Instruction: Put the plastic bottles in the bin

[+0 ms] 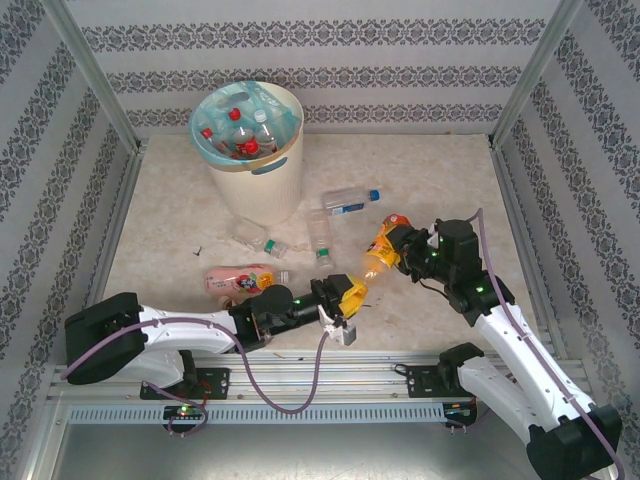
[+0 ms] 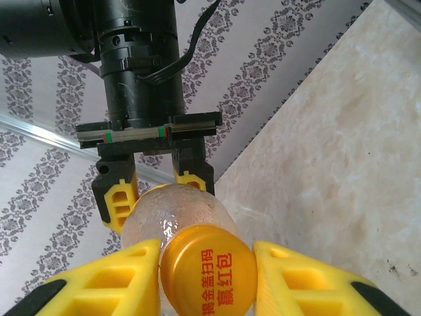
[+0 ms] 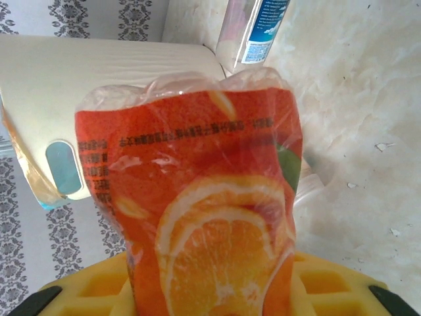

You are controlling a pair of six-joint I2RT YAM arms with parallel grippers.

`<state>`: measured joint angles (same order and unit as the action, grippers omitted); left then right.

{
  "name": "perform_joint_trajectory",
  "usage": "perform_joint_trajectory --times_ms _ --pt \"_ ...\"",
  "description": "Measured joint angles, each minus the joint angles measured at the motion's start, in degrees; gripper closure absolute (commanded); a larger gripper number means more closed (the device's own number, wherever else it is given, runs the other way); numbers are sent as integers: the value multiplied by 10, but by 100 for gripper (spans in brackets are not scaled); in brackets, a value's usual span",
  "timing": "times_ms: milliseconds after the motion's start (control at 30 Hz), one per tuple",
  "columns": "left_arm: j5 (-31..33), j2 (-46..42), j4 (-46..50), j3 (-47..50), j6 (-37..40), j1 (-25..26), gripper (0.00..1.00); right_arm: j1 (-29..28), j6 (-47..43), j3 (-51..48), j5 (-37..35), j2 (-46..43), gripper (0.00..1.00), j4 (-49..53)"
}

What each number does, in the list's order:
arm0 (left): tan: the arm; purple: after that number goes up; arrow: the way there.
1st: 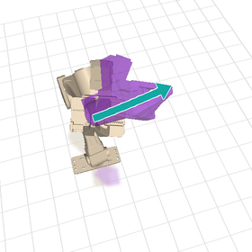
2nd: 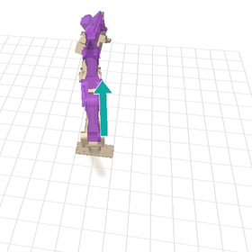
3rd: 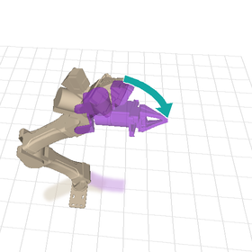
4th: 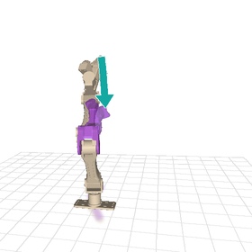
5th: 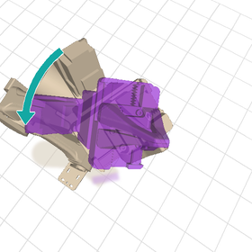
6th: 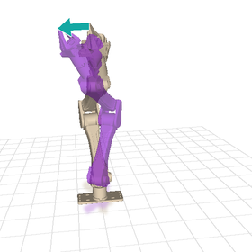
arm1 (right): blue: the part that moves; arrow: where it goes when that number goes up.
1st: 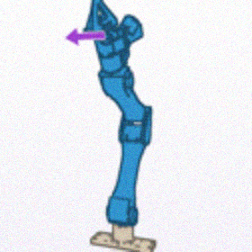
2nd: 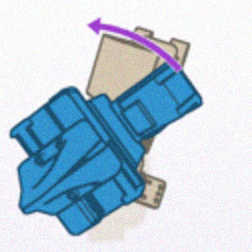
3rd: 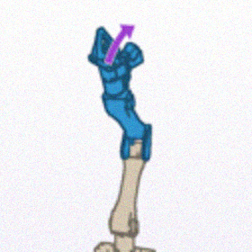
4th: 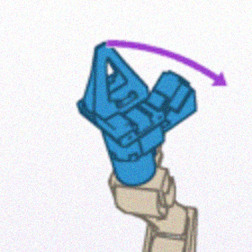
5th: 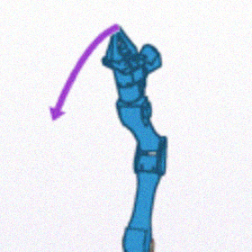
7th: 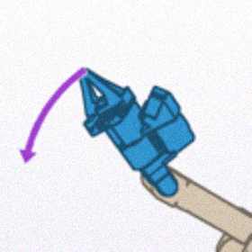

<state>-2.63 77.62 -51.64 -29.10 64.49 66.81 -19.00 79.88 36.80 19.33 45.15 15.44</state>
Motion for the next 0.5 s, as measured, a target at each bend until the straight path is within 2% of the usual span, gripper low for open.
perform_joint_trajectory --times_ms 67,133,167,200,267,333,500 --pt "5 6 -10 0 7 2 82 0 2 0 -7 0 62 -1" --pt "11 11 -19 0 11 4 90 0 4 0 -10 -1 55 0" --pt "14 12 -23 1 11 5 97 0 6 0 -12 -2 47 0" --pt "15 13 -29 1 11 7 100 0 9 0 -13 -4 39 0" --pt "17 12 -40 1 7 10 100 -3 10 1 -17 -9 17 2" --pt "26 9 -46 1 -3 12 100 -3 7 5 -21 -16 2 7" --pt "80 -37 -26 -14 -49 14 100 28 -18 26 -27 -44 2 36"
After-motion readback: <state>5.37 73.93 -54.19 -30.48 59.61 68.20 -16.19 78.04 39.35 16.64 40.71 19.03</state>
